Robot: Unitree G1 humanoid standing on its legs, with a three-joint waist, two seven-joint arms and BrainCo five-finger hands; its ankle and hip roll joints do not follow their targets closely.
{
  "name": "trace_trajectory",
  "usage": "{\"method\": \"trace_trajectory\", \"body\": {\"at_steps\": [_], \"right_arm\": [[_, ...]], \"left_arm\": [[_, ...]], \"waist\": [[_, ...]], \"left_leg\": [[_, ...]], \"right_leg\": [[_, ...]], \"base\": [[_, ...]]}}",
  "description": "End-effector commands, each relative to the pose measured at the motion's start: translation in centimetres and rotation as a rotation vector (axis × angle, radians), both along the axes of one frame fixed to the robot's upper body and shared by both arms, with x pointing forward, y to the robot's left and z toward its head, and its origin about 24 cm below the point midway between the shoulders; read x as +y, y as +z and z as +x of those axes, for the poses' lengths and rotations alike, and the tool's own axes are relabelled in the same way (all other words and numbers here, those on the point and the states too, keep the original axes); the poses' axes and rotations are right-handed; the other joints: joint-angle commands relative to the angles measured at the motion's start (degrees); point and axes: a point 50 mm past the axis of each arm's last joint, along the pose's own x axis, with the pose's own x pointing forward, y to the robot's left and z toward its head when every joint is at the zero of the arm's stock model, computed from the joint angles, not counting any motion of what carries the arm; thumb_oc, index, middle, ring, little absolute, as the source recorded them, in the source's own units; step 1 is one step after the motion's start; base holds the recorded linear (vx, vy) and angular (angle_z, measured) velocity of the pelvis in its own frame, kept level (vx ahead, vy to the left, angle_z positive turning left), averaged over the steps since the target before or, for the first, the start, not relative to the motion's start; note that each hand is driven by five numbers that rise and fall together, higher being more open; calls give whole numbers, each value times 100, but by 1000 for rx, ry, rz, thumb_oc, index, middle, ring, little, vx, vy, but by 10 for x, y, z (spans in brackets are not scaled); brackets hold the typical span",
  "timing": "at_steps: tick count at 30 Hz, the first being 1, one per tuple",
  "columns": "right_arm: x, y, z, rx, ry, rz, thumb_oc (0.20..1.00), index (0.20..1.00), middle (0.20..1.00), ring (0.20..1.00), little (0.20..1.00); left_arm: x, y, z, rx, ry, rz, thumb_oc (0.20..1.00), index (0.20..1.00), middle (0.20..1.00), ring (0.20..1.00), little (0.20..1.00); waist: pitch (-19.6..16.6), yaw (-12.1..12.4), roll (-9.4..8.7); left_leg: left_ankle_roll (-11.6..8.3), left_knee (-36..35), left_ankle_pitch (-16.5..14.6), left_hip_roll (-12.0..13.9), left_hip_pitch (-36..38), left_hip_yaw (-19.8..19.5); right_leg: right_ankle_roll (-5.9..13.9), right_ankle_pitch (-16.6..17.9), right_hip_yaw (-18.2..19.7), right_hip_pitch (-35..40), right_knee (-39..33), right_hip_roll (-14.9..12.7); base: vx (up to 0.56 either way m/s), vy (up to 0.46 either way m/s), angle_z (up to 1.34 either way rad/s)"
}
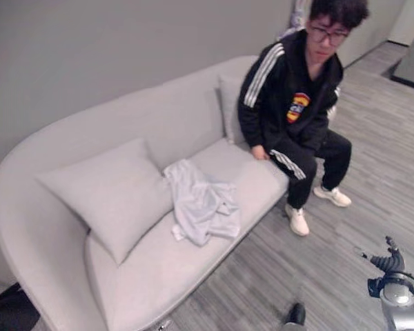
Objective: Hang the clothes on the sofa on the clothes rack.
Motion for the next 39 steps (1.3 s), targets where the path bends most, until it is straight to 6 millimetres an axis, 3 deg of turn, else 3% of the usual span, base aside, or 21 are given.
{"method": "trace_trajectory", "body": {"at_steps": [1, 6, 8, 10, 13, 19, 21, 22, 23, 27, 29, 32, 34, 36, 39], "right_arm": [[-20, 27, 23, -38, 54, -159, 1000, 1000, 1000, 1000, 1000], [0, 28, 49, -18, 225, -125, 1000, 1000, 1000, 1000, 1000], [22, 30, 64, 29, 421, -192, 1000, 1000, 1000, 1000, 1000], [28, 32, 71, 21, 457, -200, 1000, 1000, 1000, 1000, 1000], [57, 41, 90, -22, 602, -223, 1000, 1000, 1000, 1000, 1000], [118, 81, 131, -207, 849, -300, 1000, 1000, 1000, 1000, 1000], [136, 115, 165, -308, 848, -451, 1000, 1000, 1000, 1000, 1000], [137, 115, 165, -309, 849, -451, 1000, 1000, 1000, 1000, 1000], [142, 126, 179, -343, 807, -500, 1000, 1000, 1000, 1000, 1000], [137, 142, 201, -372, 675, -531, 1000, 1000, 1000, 1000, 1000], [124, 154, 213, -365, 578, -548, 1000, 1000, 1000, 1000, 1000], [113, 163, 219, -373, 510, -509, 1000, 1000, 1000, 1000, 1000], [94, 181, 225, -402, 420, -472, 1000, 1000, 1000, 1000, 1000], [91, 187, 226, -412, 405, -465, 1000, 1000, 1000, 1000, 1000], [80, 211, 228, -515, 340, -469, 1000, 1000, 1000, 1000, 1000]], "left_arm": [[-9, 1, 21, -47, -88, 15, 1000, 1000, 1000, 1000, 1000], [-30, 3, 47, -117, -206, -16, 1000, 1000, 1000, 1000, 1000], [-40, 7, 64, -184, -235, -30, 1000, 1000, 1000, 1000, 1000], [-43, 9, 68, -201, -238, -35, 1000, 1000, 1000, 1000, 1000], [-47, 11, 77, -222, -245, -31, 1000, 1000, 1000, 1000, 1000], [-46, 12, 81, -226, -229, -6, 1000, 1000, 1000, 1000, 1000], [-41, 14, 84, -236, -207, 31, 1000, 1000, 1000, 1000, 1000], [-41, 14, 85, -237, -206, 31, 1000, 1000, 1000, 1000, 1000], [-40, 16, 89, -248, -202, 49, 1000, 1000, 1000, 1000, 1000], [-40, 19, 97, -275, -188, 70, 1000, 1000, 1000, 1000, 1000], [-40, 24, 106, -313, -182, 84, 1000, 1000, 1000, 1000, 1000], [-41, 27, 111, -339, -184, 81, 1000, 1000, 1000, 1000, 1000], [-41, 32, 119, -379, -195, 83, 1000, 1000, 1000, 1000, 1000], [-40, 33, 121, -387, -197, 83, 1000, 1000, 1000, 1000, 1000], [-38, 40, 129, -436, -206, 87, 1000, 1000, 1000, 1000, 1000]], "waist": [[31, 192, 280], [123, 148, 417], [275, 157, 497], [317, 154, 520], [439, 181, 567], [690, 341, 623], [913, 508, 679], [917, 500, 677], [1012, 577, 697], [1166, 726, 770], [1288, 848, 827], [1347, 934, 863], [1405, 1096, 945], [1411, 1130, 957], [1468, 1334, 1063]], "left_leg": [[70, 61, -549, 393, 80, -1313], [-140, 62, -318, 854, -137, -1432], [-220, 61, -188, 997, -310, -1464], [-238, 61, -150, 1019, -385, -1478], [-272, 61, -67, 1069, -592, -1495], [-309, 61, 42, 1108, -926, -1563], [-324, 61, 125, 1082, -1136, -1656], [-324, 61, 127, 1080, -1140, -1659], [-333, 61, 178, 1078, -1251, -1717], [-377, 61, 161, 1128, -1373, -1874], [-406, 61, 239, 1147, -1572, -2025], [-431, 61, 297, 1175, -1744, -2156], [-457, 61, 381, 1212, -1976, -2341], [-470, 61, 403, 1228, -2065, -2416], [-515, 61, 513, 1290, -2432, -2705]], "right_leg": [[-19, 131, -43, -392, 637, 218], [-200, -181, -256, -507, 828, 528], [-253, -296, -307, -700, 963, 617], [-266, -310, -313, -779, 1009, 626], [-283, -330, -324, -978, 1084, 628], [-291, -342, -387, -1261, 1204, 578], [-278, -321, -456, -1379, 1287, 491], [-278, -322, -457, -1383, 1290, 488], [-278, -311, -495, -1459, 1341, 456], [-208, -444, -545, -1544, 1544, 404], [-210, -499, -660, -1702, 1749, 346], [-215, -580, -757, -1826, 1941, 291], [-218, -710, -905, -2037, 2243, 236], [-223, -756, -949, -2103, 2319, 222], [-244, -1008, -1124, -2454, 2768, 133]], "base": [[133, -252, 30], [25, -185, 3], [-56, -107, 1], [-47, -39, 15], [-51, -5, 12], [-38, 23, 8], [-37, 61, 23], [-26, 42, 26], [49, 23, 25], [27, 9, 25], [14, -13, 33], [16, -25, 33], [39, -42, 39], [28, -72, 50], [33, -119, 35]]}}
